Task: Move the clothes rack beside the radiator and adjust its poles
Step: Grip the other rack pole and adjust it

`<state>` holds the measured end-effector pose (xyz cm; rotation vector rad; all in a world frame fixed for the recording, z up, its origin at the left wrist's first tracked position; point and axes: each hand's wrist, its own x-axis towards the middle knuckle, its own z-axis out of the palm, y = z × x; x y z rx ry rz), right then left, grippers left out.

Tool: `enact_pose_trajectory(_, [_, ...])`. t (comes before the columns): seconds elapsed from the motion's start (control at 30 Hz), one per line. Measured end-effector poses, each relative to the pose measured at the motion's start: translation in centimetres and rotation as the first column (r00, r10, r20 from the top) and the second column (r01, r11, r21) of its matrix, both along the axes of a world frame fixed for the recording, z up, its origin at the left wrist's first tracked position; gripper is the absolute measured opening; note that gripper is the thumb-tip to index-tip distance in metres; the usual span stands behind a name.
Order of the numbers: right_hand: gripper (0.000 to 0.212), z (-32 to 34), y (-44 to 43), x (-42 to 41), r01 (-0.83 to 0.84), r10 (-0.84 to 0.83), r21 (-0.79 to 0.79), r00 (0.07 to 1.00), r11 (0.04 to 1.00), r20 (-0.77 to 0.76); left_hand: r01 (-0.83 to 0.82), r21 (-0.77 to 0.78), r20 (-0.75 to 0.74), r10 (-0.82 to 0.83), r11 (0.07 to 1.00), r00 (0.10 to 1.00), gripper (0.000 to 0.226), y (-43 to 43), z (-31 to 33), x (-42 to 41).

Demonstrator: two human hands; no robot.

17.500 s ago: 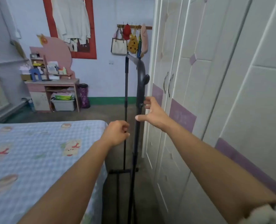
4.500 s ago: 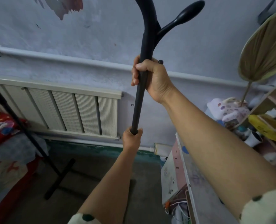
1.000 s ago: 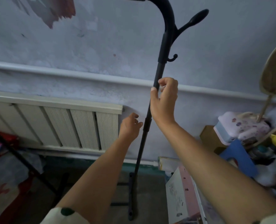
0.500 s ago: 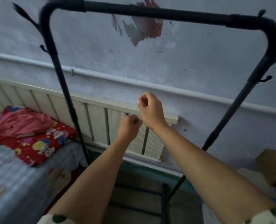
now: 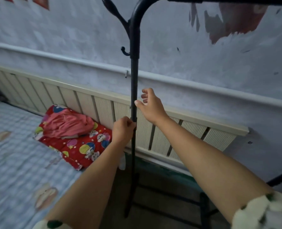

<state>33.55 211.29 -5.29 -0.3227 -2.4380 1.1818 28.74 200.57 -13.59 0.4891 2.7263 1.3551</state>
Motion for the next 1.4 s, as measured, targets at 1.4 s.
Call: enact_pose_trajectory(1.4, [0.032, -1.8, 0.8, -7.4, 0.055, -0.05, 0.102, 0.997, 0.993, -0.05, 0.102, 0.03, 0.076, -0.104, 0.994, 0.992, 0.029, 3.5, -5.2, -6.7])
